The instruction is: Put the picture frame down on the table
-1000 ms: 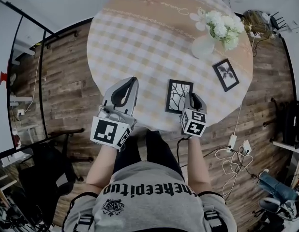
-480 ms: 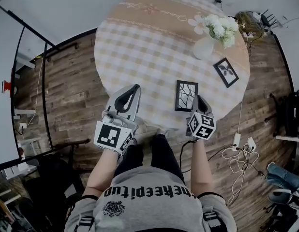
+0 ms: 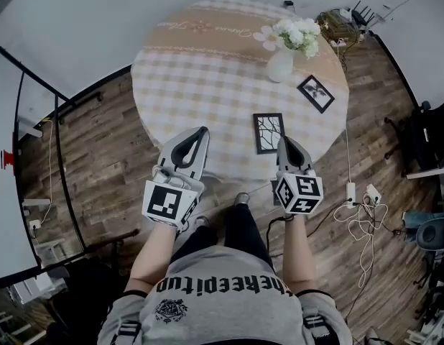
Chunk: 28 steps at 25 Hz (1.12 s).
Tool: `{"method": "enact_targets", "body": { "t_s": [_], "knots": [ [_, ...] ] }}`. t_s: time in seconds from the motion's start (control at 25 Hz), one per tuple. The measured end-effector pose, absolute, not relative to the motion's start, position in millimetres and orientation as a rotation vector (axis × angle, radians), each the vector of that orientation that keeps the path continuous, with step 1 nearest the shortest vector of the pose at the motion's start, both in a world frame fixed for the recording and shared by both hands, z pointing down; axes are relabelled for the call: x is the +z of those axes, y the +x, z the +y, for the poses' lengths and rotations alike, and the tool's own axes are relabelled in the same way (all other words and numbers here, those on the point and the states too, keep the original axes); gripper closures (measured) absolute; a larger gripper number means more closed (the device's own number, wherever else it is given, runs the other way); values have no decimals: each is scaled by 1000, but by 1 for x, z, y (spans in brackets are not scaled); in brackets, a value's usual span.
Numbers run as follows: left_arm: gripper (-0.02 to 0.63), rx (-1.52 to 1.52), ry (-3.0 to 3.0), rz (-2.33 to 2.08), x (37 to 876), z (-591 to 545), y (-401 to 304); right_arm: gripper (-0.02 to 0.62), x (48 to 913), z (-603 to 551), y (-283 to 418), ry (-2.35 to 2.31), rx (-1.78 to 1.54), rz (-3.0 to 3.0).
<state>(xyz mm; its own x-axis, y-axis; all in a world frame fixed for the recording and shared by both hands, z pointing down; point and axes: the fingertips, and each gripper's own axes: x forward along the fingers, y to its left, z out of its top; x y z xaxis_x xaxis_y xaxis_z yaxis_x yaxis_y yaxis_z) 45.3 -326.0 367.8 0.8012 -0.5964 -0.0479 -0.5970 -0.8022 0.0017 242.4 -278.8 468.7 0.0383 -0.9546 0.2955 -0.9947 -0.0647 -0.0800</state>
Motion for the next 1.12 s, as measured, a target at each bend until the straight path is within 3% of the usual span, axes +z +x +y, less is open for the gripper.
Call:
{"method": "enact_targets", "body": {
  "t_s": [0.72,1.12],
  "knots": [
    [591,170,-2960,704,337,-255,1,591,373,-177,154,2341,93,-2033],
    [591,174,-2927,677,327,-232,3,591,353,-154,146,2340,-4,-2057]
  ]
}}
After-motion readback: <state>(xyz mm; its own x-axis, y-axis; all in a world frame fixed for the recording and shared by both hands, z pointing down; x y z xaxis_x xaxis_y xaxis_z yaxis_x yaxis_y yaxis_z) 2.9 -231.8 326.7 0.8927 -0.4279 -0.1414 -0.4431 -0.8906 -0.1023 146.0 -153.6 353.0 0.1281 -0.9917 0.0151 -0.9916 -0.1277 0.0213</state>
